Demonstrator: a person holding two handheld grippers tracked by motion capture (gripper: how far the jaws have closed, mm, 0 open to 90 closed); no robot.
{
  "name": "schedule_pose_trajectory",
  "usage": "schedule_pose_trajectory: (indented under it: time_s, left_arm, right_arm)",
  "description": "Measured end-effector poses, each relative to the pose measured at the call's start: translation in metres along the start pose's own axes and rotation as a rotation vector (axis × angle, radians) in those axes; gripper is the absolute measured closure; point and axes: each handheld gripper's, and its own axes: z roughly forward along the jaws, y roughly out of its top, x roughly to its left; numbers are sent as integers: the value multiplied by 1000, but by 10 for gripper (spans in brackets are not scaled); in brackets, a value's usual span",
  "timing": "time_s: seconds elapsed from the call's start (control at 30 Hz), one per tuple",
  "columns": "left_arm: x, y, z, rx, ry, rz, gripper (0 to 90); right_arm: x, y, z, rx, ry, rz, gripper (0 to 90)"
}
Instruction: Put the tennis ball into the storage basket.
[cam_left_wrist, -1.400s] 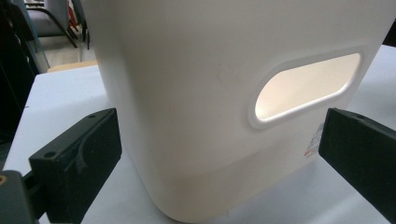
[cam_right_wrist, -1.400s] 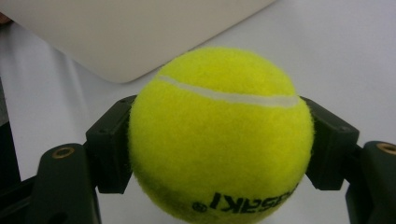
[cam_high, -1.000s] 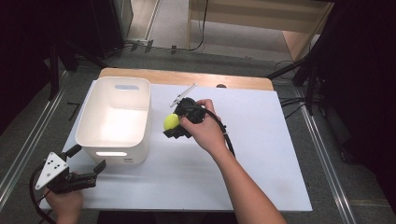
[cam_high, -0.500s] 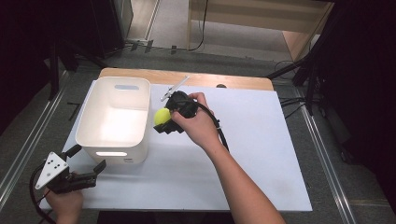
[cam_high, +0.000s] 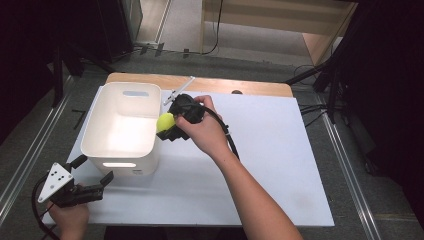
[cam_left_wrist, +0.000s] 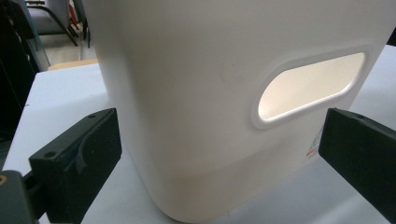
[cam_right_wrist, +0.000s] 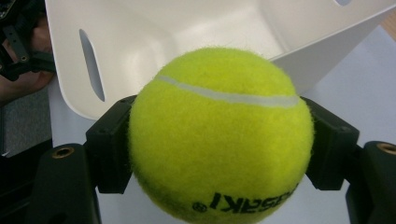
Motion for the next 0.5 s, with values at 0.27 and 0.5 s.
schedule_pose_trajectory:
  time_s: [0.27,0.5]
  left_arm:
    - [0,0,0,1,0,-2,0]
    - [-1,0,1,1,1,-2,0]
  right_arm:
    - [4,9,2,-7,0,-19,231]
    - [5,16,2,-28,2,-24,232]
